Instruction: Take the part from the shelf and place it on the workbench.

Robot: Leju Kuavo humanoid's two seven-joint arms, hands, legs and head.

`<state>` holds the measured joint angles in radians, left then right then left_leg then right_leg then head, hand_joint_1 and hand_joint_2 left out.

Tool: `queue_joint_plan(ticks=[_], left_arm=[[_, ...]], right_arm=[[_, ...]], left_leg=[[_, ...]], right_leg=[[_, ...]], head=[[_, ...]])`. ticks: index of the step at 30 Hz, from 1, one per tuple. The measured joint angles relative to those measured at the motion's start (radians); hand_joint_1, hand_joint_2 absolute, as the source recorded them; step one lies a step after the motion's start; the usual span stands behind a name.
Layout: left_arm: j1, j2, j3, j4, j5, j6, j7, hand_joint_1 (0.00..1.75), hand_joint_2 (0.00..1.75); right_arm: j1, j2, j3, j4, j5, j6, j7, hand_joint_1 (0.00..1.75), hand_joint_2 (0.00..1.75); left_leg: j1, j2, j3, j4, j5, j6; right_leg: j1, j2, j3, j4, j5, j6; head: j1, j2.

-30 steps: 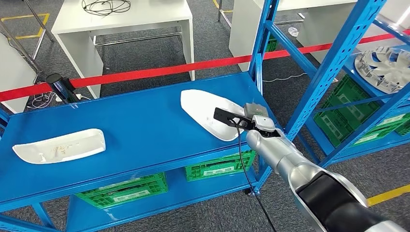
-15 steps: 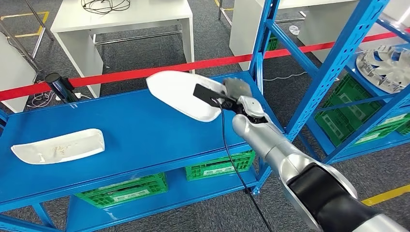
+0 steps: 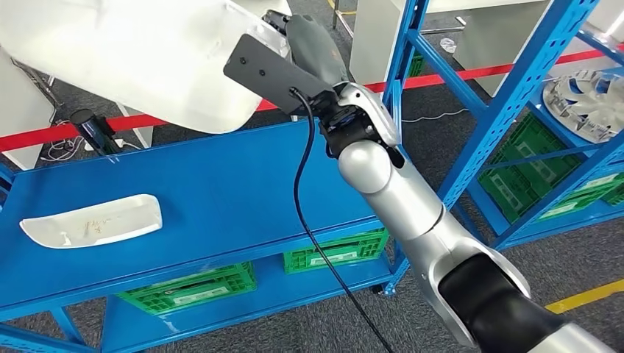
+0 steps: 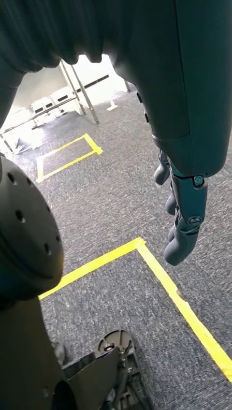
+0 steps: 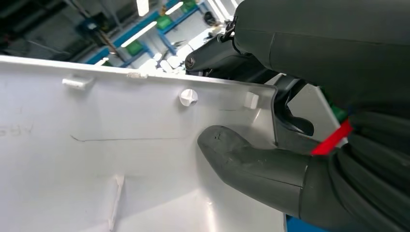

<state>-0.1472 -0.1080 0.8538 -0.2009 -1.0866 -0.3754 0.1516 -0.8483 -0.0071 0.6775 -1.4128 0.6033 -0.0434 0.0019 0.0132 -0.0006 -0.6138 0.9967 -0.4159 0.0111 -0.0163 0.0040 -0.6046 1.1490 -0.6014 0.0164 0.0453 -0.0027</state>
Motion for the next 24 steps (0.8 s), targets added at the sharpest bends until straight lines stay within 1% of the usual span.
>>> queue_joint_plan(ticks=[1,2,3,4,5,6,7,8,9,10,11,12,13,14,15,16,17,18,19,20,21,22,23,24], left_arm=[[-0.001,0.000,0.000,0.000,-0.002,0.000,0.002,0.00,1.75],[-0.001,0.000,0.000,0.000,-0.005,0.000,0.003,0.00,1.75],[-0.001,0.000,0.000,0.000,-0.007,0.000,0.005,0.00,1.75],[-0.001,0.000,0.000,0.000,-0.008,0.000,0.007,0.00,1.75],[-0.001,-0.001,0.000,0.000,-0.008,0.000,0.010,0.00,1.75],[-0.001,0.000,0.000,-0.001,-0.008,0.000,0.011,0.00,1.75],[-0.001,0.000,0.000,-0.002,-0.008,0.000,0.011,0.00,1.75],[-0.002,0.000,0.000,-0.003,-0.008,0.000,0.010,0.00,1.75],[-0.002,0.001,0.000,-0.004,-0.007,0.000,0.008,0.00,1.75],[-0.001,0.000,0.000,-0.004,-0.007,0.000,0.005,0.00,1.75],[-0.001,0.000,0.000,-0.004,-0.007,0.000,0.002,0.00,1.75],[0.000,0.000,0.000,-0.004,-0.008,0.000,0.000,0.00,1.75],[0.000,0.001,-0.001,-0.005,-0.008,0.000,-0.001,0.00,1.75],[-0.001,0.001,-0.001,-0.005,-0.009,0.000,-0.002,0.00,1.75],[-0.002,0.001,-0.001,-0.005,-0.010,0.000,-0.004,0.00,1.75],[-0.004,0.001,-0.001,-0.006,-0.011,0.000,-0.005,0.00,1.75],[-0.006,0.001,-0.002,-0.007,-0.013,0.000,-0.007,0.00,1.75],[-0.008,0.001,-0.002,-0.007,-0.015,0.000,-0.008,0.00,1.75],[-0.010,0.001,-0.003,-0.008,-0.018,0.000,-0.008,0.00,1.75],[-0.010,0.001,-0.004,-0.008,-0.020,0.000,-0.008,0.00,1.75],[-0.011,0.001,-0.005,-0.009,-0.021,0.000,-0.008,0.00,1.75],[-0.013,0.001,-0.006,-0.010,-0.022,0.000,-0.007,0.00,1.75],[-0.014,0.001,-0.007,-0.010,-0.023,0.000,-0.008,0.00,1.75],[-0.016,0.000,-0.008,-0.010,-0.023,0.000,-0.008,0.00,1.75]], right_arm=[[0.003,0.001,0.000,-0.013,-0.006,0.009,0.000,1.75,1.75],[0.008,0.002,0.000,-0.022,-0.012,0.017,0.001,1.75,1.75],[0.013,0.003,0.000,-0.030,-0.015,0.024,0.002,1.75,1.75],[0.016,0.004,0.000,-0.037,-0.017,0.028,0.002,1.75,1.75],[0.019,0.006,0.000,-0.044,-0.018,0.030,0.002,1.75,1.75],[0.021,0.007,0.000,-0.051,-0.019,0.032,0.002,1.75,1.75],[0.024,0.010,0.001,-0.058,-0.019,0.033,0.002,1.75,1.75],[0.027,0.011,0.001,-0.062,-0.018,0.034,0.003,1.75,1.75],[0.032,0.013,0.001,-0.065,-0.018,0.034,0.005,1.75,1.75],[0.037,0.015,0.002,-0.067,-0.016,0.035,0.007,1.75,1.75],[0.041,0.017,0.002,-0.067,-0.012,0.035,0.009,1.75,1.75],[0.045,0.019,0.002,-0.068,-0.009,0.035,0.011,1.75,1.75],[0.047,0.020,0.002,-0.068,-0.006,0.035,0.013,1.75,1.75],[0.048,0.021,0.002,-0.068,-0.003,0.035,0.015,1.75,1.75],[0.050,0.022,0.002,-0.068,0.000,0.036,0.016,1.75,1.75],[0.054,0.022,0.002,-0.068,0.005,0.038,0.019,1.75,1.75],[0.059,0.022,0.002,-0.068,0.011,0.040,0.022,1.75,1.75],[0.066,0.022,0.002,-0.068,0.017,0.043,0.024,1.75,1.75],[0.071,0.022,0.002,-0.068,0.024,0.046,0.026,1.75,1.75],[0.075,0.022,0.002,-0.068,0.030,0.048,0.027,1.75,1.75],[0.077,0.022,0.002,-0.068,0.038,0.050,0.027,1.75,1.75],[0.078,0.022,0.002,-0.068,0.044,0.051,0.026,1.75,1.75],[0.079,0.022,0.002,-0.067,0.049,0.052,0.025,1.75,1.75],[0.081,0.022,0.001,-0.066,0.053,0.053,0.022,1.75,1.75]], left_leg=[[0.000,0.001,-0.003,0.002,0.001,0.000],[0.001,0.001,-0.006,0.004,0.002,-0.001],[0.001,0.002,-0.011,0.007,0.003,-0.003],[0.004,0.001,-0.017,0.012,0.005,-0.006],[0.007,0.001,-0.024,0.019,0.007,-0.011],[0.009,0.001,-0.032,0.026,0.008,-0.018],[0.011,-0.001,-0.040,0.033,0.010,-0.026],[0.011,-0.002,-0.045,0.040,0.013,-0.035],[0.009,-0.005,-0.049,0.042,0.017,-0.044],[0.009,-0.007,-0.050,0.041,0.023,-0.052],[0.010,-0.008,-0.053,0.039,0.028,-0.060],[0.011,-0.008,-0.058,0.041,0.023,-0.066],[0.012,-0.007,-0.066,0.057,0.003,-0.071],[0.012,-0.006,-0.080,0.093,-0.033,-0.074],[0.012,-0.004,-0.098,0.147,-0.080,-0.075],[0.011,-0.004,-0.115,0.211,-0.125,-0.076],[0.010,-0.004,-0.126,0.270,-0.154,-0.075],[0.009,-0.004,-0.125,0.304,-0.163,-0.074],[0.007,-0.004,-0.107,0.306,-0.153,-0.070],[0.005,-0.004,-0.074,0.276,-0.131,-0.065],[0.002,-0.004,-0.026,0.215,-0.112,-0.057],[-0.001,-0.005,0.027,0.145,-0.107,-0.050],[-0.005,-0.005,0.066,0.088,-0.109,-0.044],[-0.009,-0.006,0.089,0.047,-0.115,-0.040]], right_leg=[[-0.001,0.000,-0.028,0.066,-0.032,0.002],[-0.003,0.000,-0.048,0.117,-0.049,0.004],[-0.005,0.000,-0.054,0.137,-0.047,0.006],[-0.008,0.000,-0.042,0.117,-0.027,0.009],[-0.013,-0.001,-0.011,0.059,0.004,0.013],[-0.015,-0.001,0.023,-0.005,0.026,0.016],[-0.015,0.002,0.047,-0.054,0.048,0.015],[-0.014,0.005,0.060,-0.084,0.056,0.010],[-0.011,0.009,0.057,-0.087,0.057,0.001],[-0.009,0.011,0.051,-0.084,0.063,-0.010],[-0.010,0.011,0.046,-0.085,0.066,-0.022],[-0.010,0.009,0.040,-0.085,0.072,-0.032],[-0.011,0.007,0.033,-0.087,0.081,-0.042],[-0.012,0.006,0.025,-0.090,0.090,-0.050],[-0.010,0.005,0.015,-0.090,0.099,-0.054],[-0.008,0.004,0.004,-0.091,0.108,-0.057],[-0.005,0.004,-0.008,-0.090,0.117,-0.058],[-0.003,0.003,-0.020,-0.090,0.125,-0.058],[0.000,0.003,-0.032,-0.089,0.134,-0.058],[0.002,0.002,-0.043,-0.089,0.142,-0.057],[0.003,0.002,-0.052,-0.088,0.150,-0.055],[0.004,0.002,-0.059,-0.089,0.158,-0.052],[0.005,0.002,-0.063,-0.090,0.165,-0.047],[0.004,0.002,-0.064,-0.093,0.173,-0.041]], head=[[0.000,0.000],[0.000,0.000],[0.000,0.000],[0.000,0.000],[0.000,0.000],[0.000,0.000],[0.001,0.000],[0.001,0.000],[0.001,0.000],[0.002,0.000],[0.002,0.000],[0.001,0.000],[0.001,0.000],[0.000,0.000],[-0.001,0.000],[-0.002,0.000],[-0.002,0.000],[-0.002,0.000],[-0.002,0.000],[-0.002,0.000],[-0.002,0.000],[-0.002,0.000],[-0.002,0.000],[-0.002,0.000]])
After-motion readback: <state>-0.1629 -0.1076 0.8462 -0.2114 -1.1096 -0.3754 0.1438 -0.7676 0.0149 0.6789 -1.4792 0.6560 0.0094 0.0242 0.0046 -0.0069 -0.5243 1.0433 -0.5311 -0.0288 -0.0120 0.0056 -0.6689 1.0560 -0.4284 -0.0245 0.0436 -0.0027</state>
